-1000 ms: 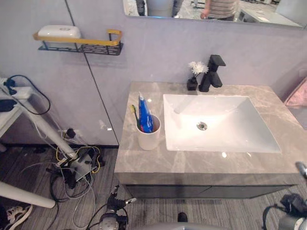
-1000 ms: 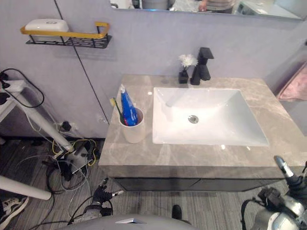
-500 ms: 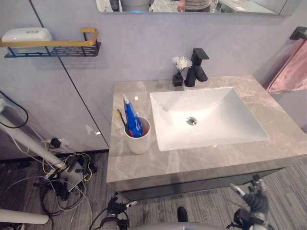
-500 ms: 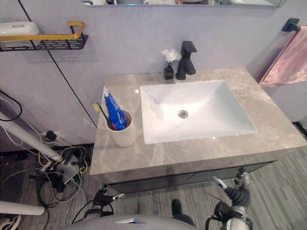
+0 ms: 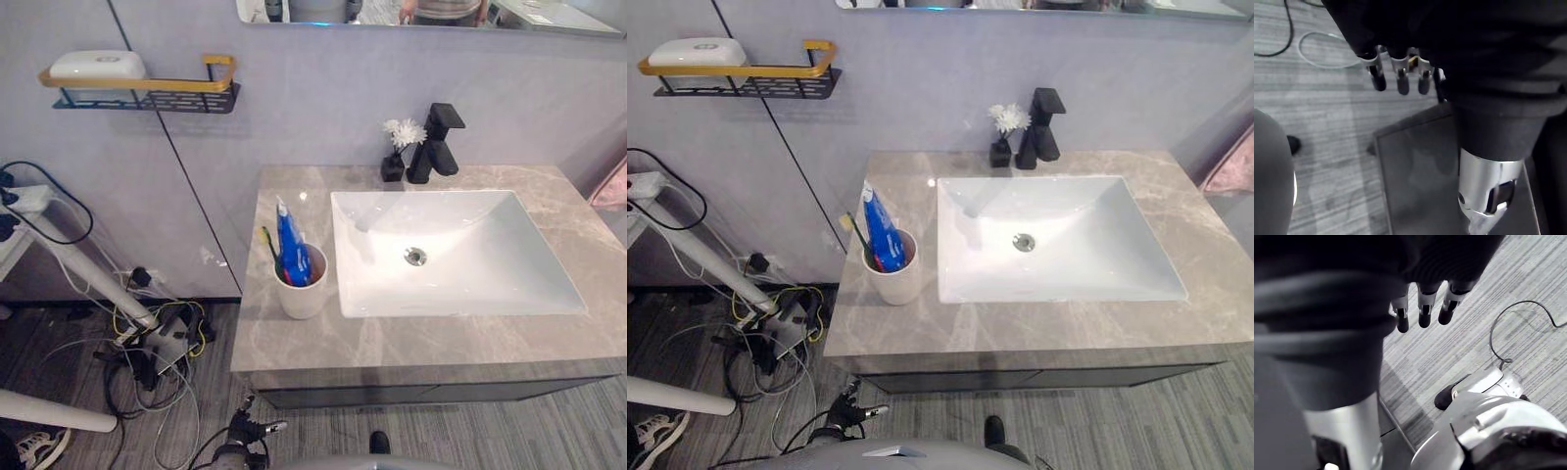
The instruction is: Organize washtable
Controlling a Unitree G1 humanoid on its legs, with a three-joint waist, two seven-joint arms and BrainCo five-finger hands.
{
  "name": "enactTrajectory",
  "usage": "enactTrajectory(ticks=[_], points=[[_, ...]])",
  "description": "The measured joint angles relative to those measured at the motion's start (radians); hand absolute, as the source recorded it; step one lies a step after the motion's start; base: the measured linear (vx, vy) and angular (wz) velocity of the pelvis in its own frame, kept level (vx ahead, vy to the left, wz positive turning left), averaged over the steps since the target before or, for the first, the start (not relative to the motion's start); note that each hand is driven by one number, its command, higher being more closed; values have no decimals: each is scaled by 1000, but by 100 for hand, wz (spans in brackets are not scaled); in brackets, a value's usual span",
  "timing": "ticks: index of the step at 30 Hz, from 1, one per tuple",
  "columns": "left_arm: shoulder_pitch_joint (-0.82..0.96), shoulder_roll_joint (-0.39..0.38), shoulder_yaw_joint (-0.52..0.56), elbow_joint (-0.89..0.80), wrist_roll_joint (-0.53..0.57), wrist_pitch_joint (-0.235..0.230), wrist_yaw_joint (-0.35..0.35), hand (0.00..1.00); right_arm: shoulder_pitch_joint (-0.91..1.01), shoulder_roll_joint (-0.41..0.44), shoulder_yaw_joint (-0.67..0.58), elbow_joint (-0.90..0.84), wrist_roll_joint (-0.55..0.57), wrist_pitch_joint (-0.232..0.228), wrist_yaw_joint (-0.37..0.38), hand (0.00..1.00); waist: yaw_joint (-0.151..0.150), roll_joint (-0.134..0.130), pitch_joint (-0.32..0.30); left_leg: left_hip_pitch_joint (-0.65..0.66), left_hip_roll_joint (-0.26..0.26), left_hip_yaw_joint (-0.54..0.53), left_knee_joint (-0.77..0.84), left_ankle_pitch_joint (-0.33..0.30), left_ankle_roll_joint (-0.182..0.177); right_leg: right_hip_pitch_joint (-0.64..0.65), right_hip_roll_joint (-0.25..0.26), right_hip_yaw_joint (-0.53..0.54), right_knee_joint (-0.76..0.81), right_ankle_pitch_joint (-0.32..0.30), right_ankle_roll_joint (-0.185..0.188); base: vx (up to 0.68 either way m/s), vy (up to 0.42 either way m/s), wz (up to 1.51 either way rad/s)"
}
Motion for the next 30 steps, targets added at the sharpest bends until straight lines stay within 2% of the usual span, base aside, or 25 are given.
enactTrajectory(ticks=[6, 9, 12, 14, 17, 18, 23, 27, 28, 30], points=[[-27, 17, 2, 40, -5, 2, -21, 0, -43, -20, 9, 72, -53, 21, 15, 0, 0, -7, 4, -1, -15, -54, -18, 27, 3, 21, -18, -49, -6, -1, 0, -54, -10, 28], [-27, 22, 13, 40, -50, 3, -20, 0, -63, -28, 13, 108, -59, 21, 15, 0, 1, -11, 4, 0, -15, -77, -24, 29, 1, 35, -19, -69, -6, -7, -2, -45, -20, 19], [-26, 17, 59, 39, -152, 3, -15, 0, -65, -33, 38, 111, -58, 20, 9, 0, -1, -17, 2, -10, -15, -112, -36, 44, -3, 38, -21, -101, -6, -11, -1, -23, -29, 31], [-19, 6, 122, 20, -261, 1, -1, 0, -74, -39, 44, 140, -50, 18, -1, 0, 1, -17, 2, -16, -15, -135, -43, 52, -5, 41, -22, -123, -6, -13, -3, 4, -25, 34], [10, -25, 229, -122, -437, -5, 29, 0, -83, -44, 49, 163, -10, 17, -15, 0, 1, -18, 2, -17, -15, -169, -54, 61, -7, 58, -24, -160, -6, -21, -3, 25, -15, 36], [21, -44, 272, -234, -535, -34, 54, 0, -85, -45, 50, 177, 8, 10, -20, 0, 6, -20, 2, -18, -15, -183, -56, 71, -6, 64, -26, -173, -6, -23, -3, 38, -7, 31], [16, -55, 327, -531, -610, -101, 121, 0, -79, -50, 85, 174, 44, -8, -36, 0, 28, -20, 2, -19, -17, -209, -71, 84, -6, 74, -30, -208, 0, -29, -3, 36, -4, 21], [6, -76, 327, -789, -609, -135, 168, 0, -69, -47, 110, 173, 46, -24, -39, 0, 34, -32, -11, -53, -24, -237, -44, 86, -6, 78, -38, -244, 1, -33, -2, -1, 0, 30], [5, -78, 323, -899, -608, -152, 187, 100, -61, -47, 125, 169, 58, -33, -39, 0, 40, -31, -10, -55, -26, -241, -34, 86, -6, 85, -41, -252, 1, -35, 0, -25, 0, 17], [10, -83, 323, -1055, -595, -186, 212, 100, -57, -47, 126, 169, 84, -34, -38, 0, 44, -29, -12, -54, -30, -244, -32, 86, -6, 96, -46, -264, 1, -40, 3, -36, 8, 17]])
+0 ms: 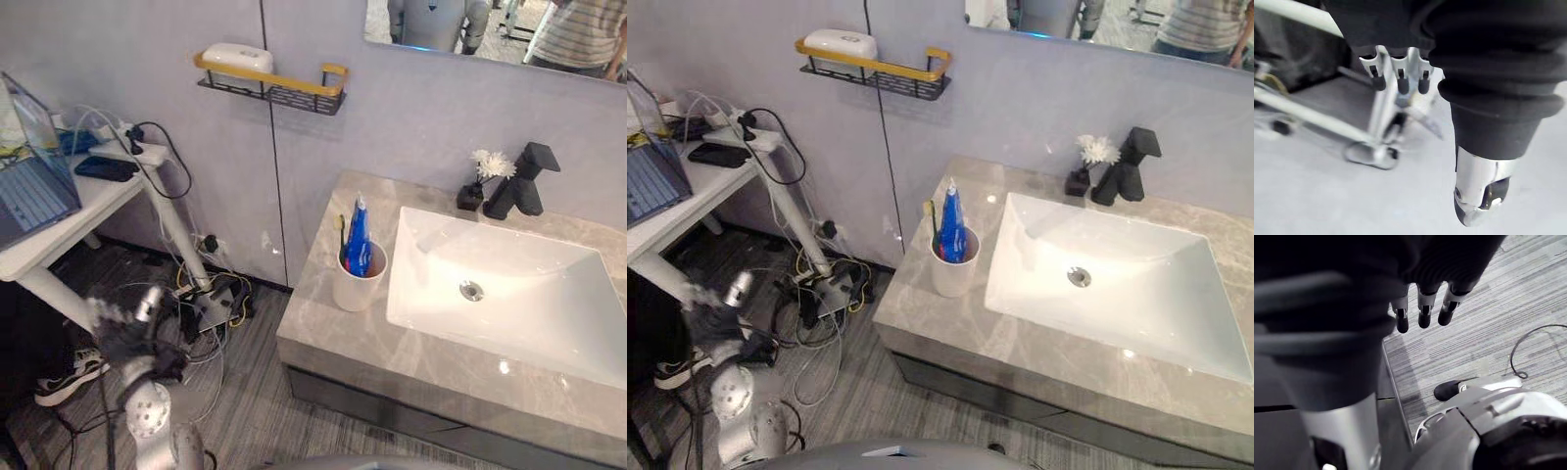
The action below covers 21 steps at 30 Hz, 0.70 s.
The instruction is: Organize washtable
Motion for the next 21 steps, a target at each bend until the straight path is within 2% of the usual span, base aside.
enactTrajectory(ticks=[3, 5, 8, 15, 19, 21], points=[[6, -1, -9, -163, 17, -38, 8, 100, 5, 0, 0, -3, 0, -4, 0, 0, 8, 0, -1, -1, -2, 0, -3, -2, 3, 6, -3, -5, 0, -2, 1, -42, 12, 8], [13, -1, -16, -282, 24, -80, 8, 100, 6, 1, 0, -7, 0, -14, 1, 0, 10, 1, -2, -1, -1, 9, -1, -8, 13, 7, -3, -5, 0, -3, 0, -18, 3, 0], [26, -4, -40, -359, 22, -111, -9, 100, 13, 4, -2, -33, 0, -16, 2, 0, 9, 8, -12, 0, -1, 14, 0, -6, 9, 6, -4, -3, 0, -1, 1, 3, 1, -2], [53, -3, -134, -437, 8, -121, -110, 100, 11, 7, -38, -30, 0, -16, 21, 0, 9, 14, -32, 0, -1, 18, 6, -6, 9, 2, -3, 1, 0, -1, 2, 21, 1, -2], [55, 28, -219, -450, 6, -119, -198, 100, 5, 12, -58, -21, 0, -18, 36, 0, 10, 13, -35, -10, -3, 12, 7, -6, 9, -3, -3, 1, 0, -1, 2, 3, 0, 4], [55, 39, -258, -449, 6, -118, -219, 100, 5, 12, -58, -20, 0, -18, 43, 0, 11, 11, -36, -20, -4, 9, 11, -6, 9, -9, -3, 1, 0, 0, 2, -3, -1, 7]])
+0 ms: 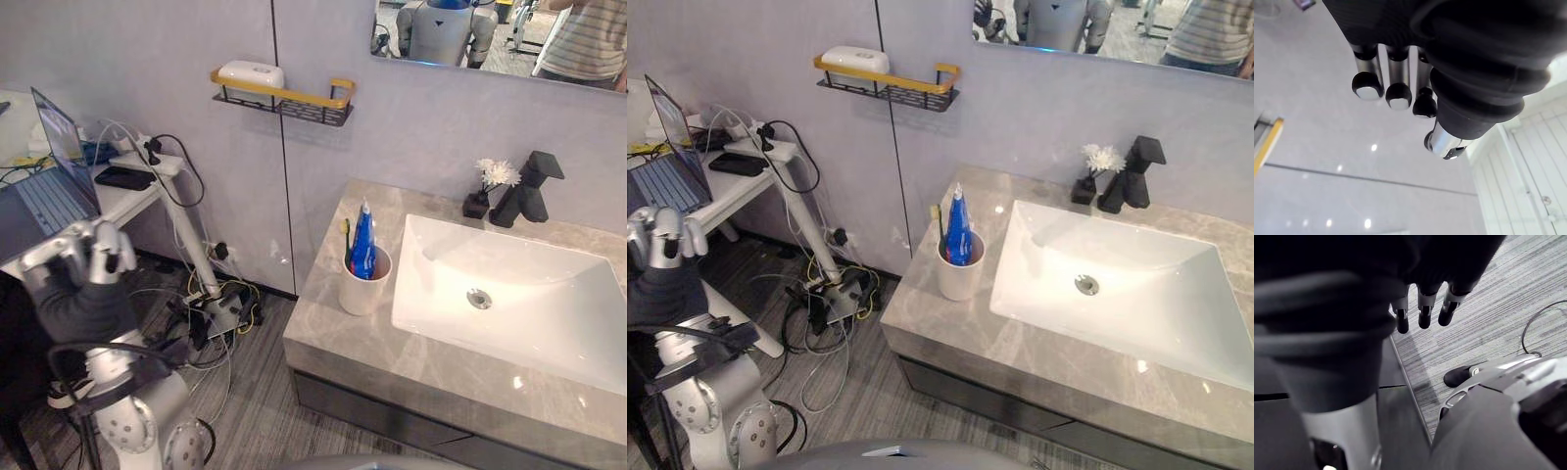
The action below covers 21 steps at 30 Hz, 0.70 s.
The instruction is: Organize washtable
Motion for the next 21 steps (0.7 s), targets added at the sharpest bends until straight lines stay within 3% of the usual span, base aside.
enactTrajectory(ticks=[6, 11, 17, 21], points=[[-16, 104, -203, 44, -27, 18, -120, 100, -11, -11, 1, 36, 0, -2, 18, 0, -1, 2, 0, -12, -1, -11, 7, 0, 0, -3, 0, -7, 0, 0, 0, -4, -2, 4], [-24, 152, -389, 158, -63, 55, -180, 100, -13, -18, 9, 37, -1, -2, 21, 0, -6, 4, 1, -14, -1, -10, 8, 0, 0, -6, 0, -5, 0, 0, 0, 0, 0, 0], [-79, 205, -550, 298, -62, 100, -219, 100, -44, -36, 11, 67, -3, 0, 16, 0, -29, 6, 3, -17, 0, 1, 9, 0, 0, -16, 1, 5, 0, 2, -1, 0, 1, -4], [-128, 246, -623, 384, -60, 128, -235, 100, -62, -53, 12, 68, -3, 1, 8, 0, -55, 26, 13, -5, 0, 10, 0, 0, 0, -16, 1, 14, -1, 2, -1, 3, 3, -8]])
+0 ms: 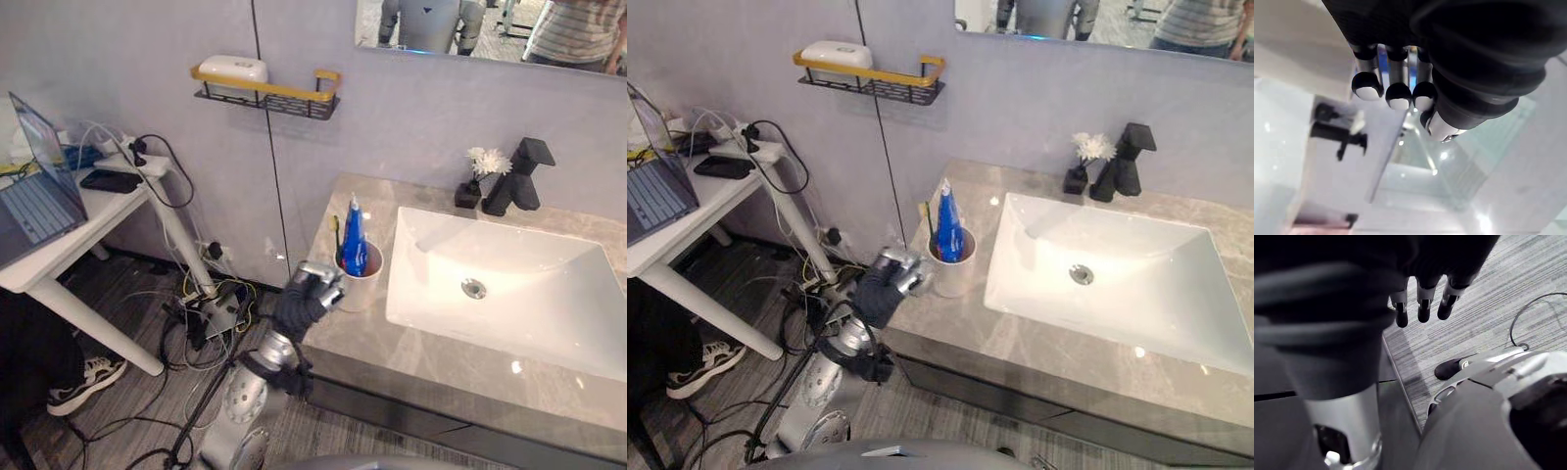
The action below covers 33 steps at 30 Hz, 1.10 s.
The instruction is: Organize washtable
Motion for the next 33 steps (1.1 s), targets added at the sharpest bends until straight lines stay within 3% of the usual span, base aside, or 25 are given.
enactTrajectory(ticks=[17, 20, 33], points=[[-94, 46, -176, 184, 0, 50, -27, 100, -38, 0, 29, 0, 2, 0, -12, 0, -43, -8, 42, 37, 1, 32, -26, -1, 2, -2, -1, 28, -7, 4, 4, 4, 4, -5], [-101, 39, -190, 242, 1, 60, -30, 100, -48, 0, 29, 0, 1, 0, -12, 0, -60, -6, 44, 42, 2, 36, -31, -1, 2, -3, 0, 32, -8, 4, 4, 10, 1, -3], [-171, 35, -175, 296, 25, 77, -17, 100, -60, -1, 14, 0, 1, 1, -19, 0, -73, 2, 63, 46, 2, 60, -40, -3, 5, -19, 0, 55, -8, 6, 6, 11, 4, -5]])
